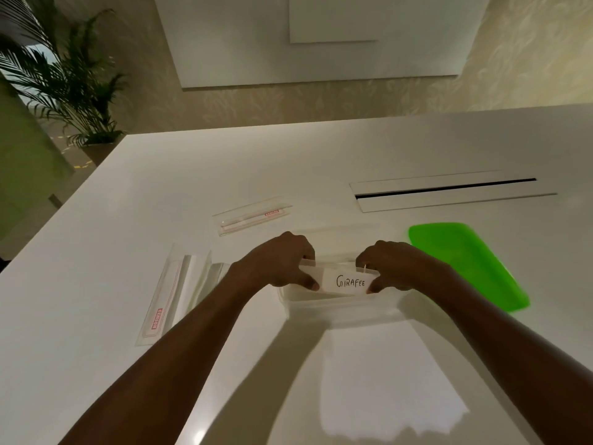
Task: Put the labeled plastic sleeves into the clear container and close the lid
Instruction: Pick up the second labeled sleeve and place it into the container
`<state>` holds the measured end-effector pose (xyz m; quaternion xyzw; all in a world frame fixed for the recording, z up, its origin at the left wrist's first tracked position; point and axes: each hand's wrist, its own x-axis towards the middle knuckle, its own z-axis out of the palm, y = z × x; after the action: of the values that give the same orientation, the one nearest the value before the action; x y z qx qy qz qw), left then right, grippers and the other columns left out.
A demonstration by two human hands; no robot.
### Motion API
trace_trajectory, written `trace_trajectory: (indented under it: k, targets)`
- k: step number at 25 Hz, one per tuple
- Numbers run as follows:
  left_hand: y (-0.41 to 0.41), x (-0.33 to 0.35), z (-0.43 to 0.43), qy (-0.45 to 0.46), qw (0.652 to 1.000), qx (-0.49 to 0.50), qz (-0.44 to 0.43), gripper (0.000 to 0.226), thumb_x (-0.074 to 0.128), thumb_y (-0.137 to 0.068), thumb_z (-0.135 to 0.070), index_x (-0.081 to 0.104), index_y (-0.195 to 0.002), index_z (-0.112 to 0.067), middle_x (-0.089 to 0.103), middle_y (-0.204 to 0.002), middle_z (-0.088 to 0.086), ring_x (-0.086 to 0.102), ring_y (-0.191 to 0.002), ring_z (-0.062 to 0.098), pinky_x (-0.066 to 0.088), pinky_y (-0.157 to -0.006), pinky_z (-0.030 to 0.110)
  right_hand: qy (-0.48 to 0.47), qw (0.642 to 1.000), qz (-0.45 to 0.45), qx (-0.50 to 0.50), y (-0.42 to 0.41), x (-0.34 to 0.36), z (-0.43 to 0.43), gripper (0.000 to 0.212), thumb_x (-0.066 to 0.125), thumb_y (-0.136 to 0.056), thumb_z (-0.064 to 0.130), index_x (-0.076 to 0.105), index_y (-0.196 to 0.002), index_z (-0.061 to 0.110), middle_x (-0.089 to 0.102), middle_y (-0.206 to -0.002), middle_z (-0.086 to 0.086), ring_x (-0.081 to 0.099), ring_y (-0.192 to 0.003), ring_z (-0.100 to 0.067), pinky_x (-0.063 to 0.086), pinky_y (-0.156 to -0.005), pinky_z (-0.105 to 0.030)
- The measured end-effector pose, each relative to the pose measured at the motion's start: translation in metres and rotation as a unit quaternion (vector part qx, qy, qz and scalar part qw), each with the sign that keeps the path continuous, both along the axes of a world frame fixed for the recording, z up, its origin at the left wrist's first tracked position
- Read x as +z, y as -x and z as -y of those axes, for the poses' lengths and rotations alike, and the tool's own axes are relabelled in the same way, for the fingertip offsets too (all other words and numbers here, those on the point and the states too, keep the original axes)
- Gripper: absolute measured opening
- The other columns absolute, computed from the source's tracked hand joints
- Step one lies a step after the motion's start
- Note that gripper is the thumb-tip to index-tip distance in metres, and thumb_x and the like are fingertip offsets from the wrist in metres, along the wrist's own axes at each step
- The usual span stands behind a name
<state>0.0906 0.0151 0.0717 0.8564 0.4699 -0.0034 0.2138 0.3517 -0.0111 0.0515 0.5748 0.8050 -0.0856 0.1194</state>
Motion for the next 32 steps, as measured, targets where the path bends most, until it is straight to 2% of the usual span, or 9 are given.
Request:
trace_trajectory:
  k: [4,7,11,14,20,22,25,28,32]
  targets:
    - [-0.013,-0.012,0.001,-0.009,0.995,-0.026,-0.093,0.056,0.088,-0.075,-0.045,0.072,-0.118,-0.014,0.069,-0.119,0.004,0.066,-0.105,0.025,0.058,-0.09,0.042,-0.002,0.995,0.088,0.039,0.009,-0.006,-0.006,0.039,0.081,-0.085,0.03,0.064,-0.119,0.024,0.065,-0.12,-0.001,0.068,-0.105,-0.024,0.049,-0.081,-0.033]
    - [-0.022,-0.018,0.004,-0.016,0.991,-0.036,-0.127,0.05,0.086,-0.08,-0.034,0.069,-0.121,-0.011,0.066,-0.124,0.008,0.066,-0.106,0.028,0.058,-0.09,0.04,-0.006,0.991,0.123,0.044,0.012,-0.008,-0.009,0.033,0.081,-0.083,0.026,0.063,-0.11,0.02,0.067,-0.113,-0.002,0.07,-0.1,-0.026,0.048,-0.074,-0.033]
    - [-0.03,-0.019,0.012,-0.036,0.985,-0.027,-0.169,0.044,0.084,-0.082,-0.027,0.066,-0.119,-0.01,0.066,-0.12,0.01,0.069,-0.103,0.031,0.052,-0.078,0.034,-0.014,0.99,0.13,0.047,0.016,-0.012,-0.011,0.028,0.079,-0.081,0.028,0.06,-0.101,0.022,0.068,-0.11,-0.002,0.07,-0.096,-0.026,0.044,-0.071,-0.03]
    - [-0.032,-0.02,0.019,-0.061,0.981,-0.02,-0.181,0.042,0.079,-0.083,-0.022,0.064,-0.119,-0.009,0.068,-0.12,0.012,0.07,-0.102,0.033,0.057,-0.084,0.038,-0.011,0.99,0.133,0.046,0.019,-0.014,-0.012,0.038,0.081,-0.08,0.033,0.062,-0.109,0.018,0.067,-0.111,-0.003,0.07,-0.099,-0.026,0.047,-0.073,-0.032]
    - [-0.03,-0.016,0.024,-0.082,0.979,-0.023,-0.186,0.045,0.082,-0.086,-0.026,0.062,-0.122,-0.008,0.067,-0.122,0.013,0.069,-0.106,0.034,0.056,-0.088,0.039,0.018,0.996,0.088,0.031,0.014,-0.01,-0.01,0.045,0.08,-0.082,0.03,0.058,-0.12,0.022,0.062,-0.123,0.0,0.066,-0.106,-0.024,0.047,-0.086,-0.032]
    - [-0.028,-0.014,0.023,-0.088,0.98,-0.023,-0.177,0.051,0.084,-0.085,-0.031,0.062,-0.125,-0.009,0.067,-0.122,0.012,0.069,-0.106,0.034,0.057,-0.089,0.041,0.031,0.996,0.075,0.029,0.013,-0.006,-0.01,0.048,0.081,-0.083,0.032,0.055,-0.123,0.025,0.061,-0.125,0.003,0.064,-0.11,-0.021,0.046,-0.088,-0.032]
    - [-0.024,-0.009,0.021,-0.111,0.982,-0.027,-0.152,0.054,0.079,-0.089,-0.042,0.06,-0.13,-0.012,0.065,-0.125,0.01,0.067,-0.111,0.032,0.054,-0.09,0.041,0.036,0.999,0.015,0.019,0.017,0.009,-0.009,0.054,0.082,-0.08,0.047,0.055,-0.123,0.03,0.059,-0.124,0.01,0.06,-0.113,-0.015,0.041,-0.084,-0.03]
    - [-0.017,-0.002,0.017,-0.188,0.977,-0.02,-0.098,0.05,0.07,-0.094,-0.047,0.061,-0.132,-0.016,0.065,-0.127,0.006,0.063,-0.116,0.027,0.049,-0.091,0.04,-0.026,0.999,-0.041,0.025,0.025,0.031,-0.011,0.053,0.079,-0.081,0.052,0.056,-0.124,0.032,0.06,-0.124,0.013,0.06,-0.113,-0.013,0.042,-0.082,-0.03]
    - [0.002,0.009,0.002,-0.246,0.968,0.043,0.033,0.046,0.067,-0.096,-0.044,0.062,-0.135,-0.019,0.064,-0.136,0.002,0.058,-0.125,0.023,0.045,-0.1,0.037,-0.113,0.989,-0.082,0.052,0.051,0.052,-0.025,0.039,0.067,-0.091,0.054,0.058,-0.121,0.031,0.061,-0.122,0.012,0.06,-0.111,-0.013,0.047,-0.085,-0.033]
